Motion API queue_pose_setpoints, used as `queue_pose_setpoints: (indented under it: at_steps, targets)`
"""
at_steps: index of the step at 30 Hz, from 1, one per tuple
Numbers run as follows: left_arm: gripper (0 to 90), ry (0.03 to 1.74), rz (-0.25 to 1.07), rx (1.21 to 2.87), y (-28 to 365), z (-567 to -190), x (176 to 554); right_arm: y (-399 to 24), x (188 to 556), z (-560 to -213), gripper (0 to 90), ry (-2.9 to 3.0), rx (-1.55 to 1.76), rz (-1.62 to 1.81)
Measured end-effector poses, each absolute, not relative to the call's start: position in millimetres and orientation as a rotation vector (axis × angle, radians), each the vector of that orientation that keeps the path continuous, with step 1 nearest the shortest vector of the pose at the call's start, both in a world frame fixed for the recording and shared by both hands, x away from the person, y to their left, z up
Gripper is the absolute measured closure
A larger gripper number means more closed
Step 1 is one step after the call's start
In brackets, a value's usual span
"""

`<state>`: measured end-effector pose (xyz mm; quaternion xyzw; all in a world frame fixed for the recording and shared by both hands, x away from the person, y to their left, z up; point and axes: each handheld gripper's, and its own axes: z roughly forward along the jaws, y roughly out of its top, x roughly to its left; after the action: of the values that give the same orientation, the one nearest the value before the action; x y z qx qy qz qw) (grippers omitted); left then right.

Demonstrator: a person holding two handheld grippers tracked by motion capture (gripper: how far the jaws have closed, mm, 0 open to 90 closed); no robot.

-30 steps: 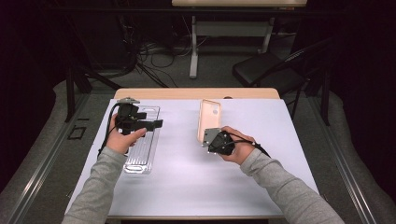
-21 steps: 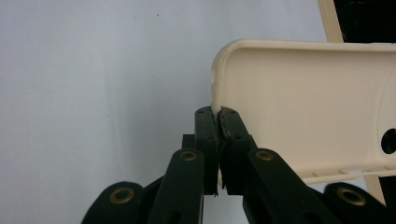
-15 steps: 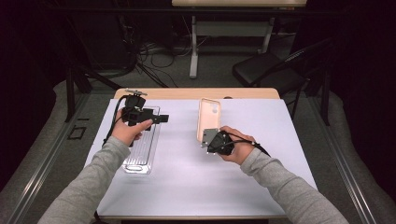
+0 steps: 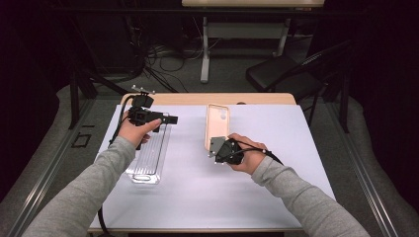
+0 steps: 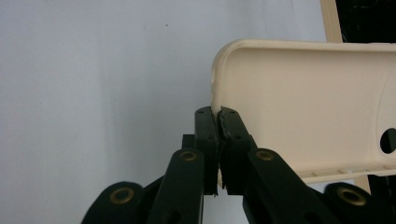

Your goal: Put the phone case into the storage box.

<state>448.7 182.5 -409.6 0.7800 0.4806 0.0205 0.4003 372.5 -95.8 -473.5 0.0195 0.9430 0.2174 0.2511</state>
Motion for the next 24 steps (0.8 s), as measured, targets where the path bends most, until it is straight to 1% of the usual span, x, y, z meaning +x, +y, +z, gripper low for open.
queue_pose_setpoints:
  at_steps: [4,6,9,19,24]
  targets:
    - [25.9,1.212,0.031,1.984,178,-412,450,-92,371,-472,87.7,2.567,0.044,0.589]
    - [28.9,1.201,0.027,1.991,175,-412,450,-90,371,-472,87.7,2.565,0.035,0.592]
    - [29.0,1.194,0.010,1.995,170,-411,451,-87,370,-471,87.7,2.567,0.027,0.584]
    - [34.5,1.185,-0.030,2.003,148,-410,456,-79,369,-469,87.6,2.557,0.018,0.602]
    - [34.8,1.194,-0.068,2.009,140,-412,460,-74,368,-468,87.6,2.553,0.010,0.614]
